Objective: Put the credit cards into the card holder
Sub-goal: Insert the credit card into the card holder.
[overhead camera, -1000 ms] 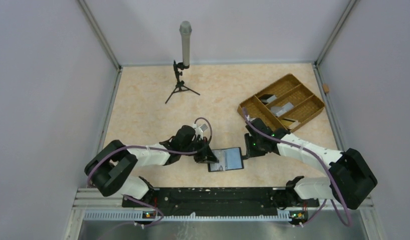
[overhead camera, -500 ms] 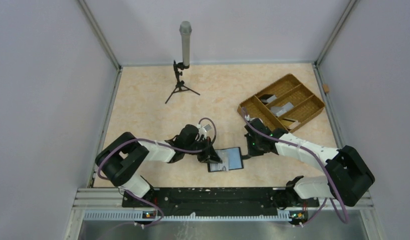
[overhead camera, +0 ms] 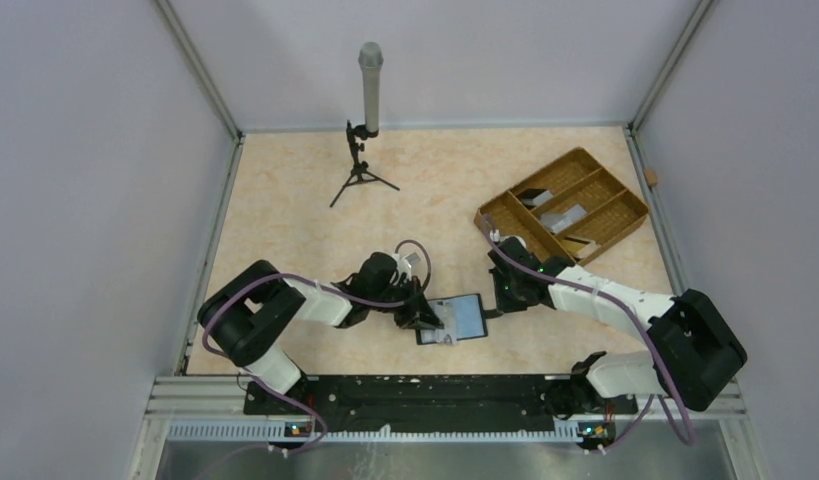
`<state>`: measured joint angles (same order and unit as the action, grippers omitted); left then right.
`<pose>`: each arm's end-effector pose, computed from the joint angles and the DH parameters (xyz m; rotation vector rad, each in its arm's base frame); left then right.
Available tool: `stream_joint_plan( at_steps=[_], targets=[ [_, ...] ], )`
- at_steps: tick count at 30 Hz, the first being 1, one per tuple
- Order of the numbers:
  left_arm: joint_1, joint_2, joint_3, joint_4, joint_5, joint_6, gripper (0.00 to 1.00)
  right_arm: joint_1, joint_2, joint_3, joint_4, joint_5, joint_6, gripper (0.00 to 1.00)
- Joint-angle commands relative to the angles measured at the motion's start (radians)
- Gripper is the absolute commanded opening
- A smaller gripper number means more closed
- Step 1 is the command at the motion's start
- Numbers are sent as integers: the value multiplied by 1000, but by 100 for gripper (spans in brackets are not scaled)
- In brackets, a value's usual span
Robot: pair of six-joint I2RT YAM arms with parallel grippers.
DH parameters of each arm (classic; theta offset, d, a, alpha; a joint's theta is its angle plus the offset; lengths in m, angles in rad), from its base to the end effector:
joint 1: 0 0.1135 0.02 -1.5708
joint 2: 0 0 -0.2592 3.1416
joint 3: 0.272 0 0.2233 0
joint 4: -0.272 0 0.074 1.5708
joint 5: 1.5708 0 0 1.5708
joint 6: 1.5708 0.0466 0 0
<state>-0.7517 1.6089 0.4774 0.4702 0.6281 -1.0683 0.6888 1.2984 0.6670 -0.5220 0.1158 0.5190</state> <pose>0.1740 -0.2002 0.1348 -0.0021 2.6552 -1.5350 0.1640 0.1281 0.1746 -0.1978 2.7196 0.1978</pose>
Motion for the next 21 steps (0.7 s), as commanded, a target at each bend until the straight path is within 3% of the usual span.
stream_joint_plan(
  at_steps=[1,21],
  targets=[
    [-3,-19,-16,25,-23,-5,0,-5,4,-5,-1,25,11,0],
    [-2,53,10,73,3,23,0,-4,10,2,-16,31,13,0]
  ],
)
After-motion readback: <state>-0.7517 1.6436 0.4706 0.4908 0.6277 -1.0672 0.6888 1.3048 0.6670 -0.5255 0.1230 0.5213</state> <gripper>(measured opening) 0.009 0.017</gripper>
